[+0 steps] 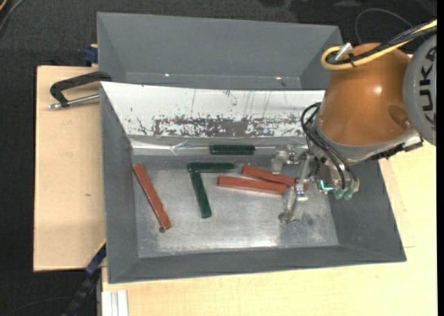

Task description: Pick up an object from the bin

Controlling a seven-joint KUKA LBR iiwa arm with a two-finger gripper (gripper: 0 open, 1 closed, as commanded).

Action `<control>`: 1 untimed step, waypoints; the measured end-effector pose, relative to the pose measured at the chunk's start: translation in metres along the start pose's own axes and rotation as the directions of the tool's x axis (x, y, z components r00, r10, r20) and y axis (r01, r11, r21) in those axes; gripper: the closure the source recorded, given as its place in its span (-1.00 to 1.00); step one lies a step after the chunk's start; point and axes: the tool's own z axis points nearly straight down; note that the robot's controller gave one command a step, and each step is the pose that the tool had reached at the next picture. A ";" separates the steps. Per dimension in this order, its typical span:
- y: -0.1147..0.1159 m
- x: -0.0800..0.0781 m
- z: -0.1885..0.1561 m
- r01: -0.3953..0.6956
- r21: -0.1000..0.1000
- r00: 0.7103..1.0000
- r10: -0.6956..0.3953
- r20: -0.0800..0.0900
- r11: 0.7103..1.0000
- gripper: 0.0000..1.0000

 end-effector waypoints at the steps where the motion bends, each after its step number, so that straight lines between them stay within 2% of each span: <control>1: -0.042 -0.010 0.146 0.322 0.002 0.947 -0.322 0.008 0.947 -1.00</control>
Offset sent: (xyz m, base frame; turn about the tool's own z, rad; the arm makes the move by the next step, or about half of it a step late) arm 0.0080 -0.0424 -0.1454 -0.3293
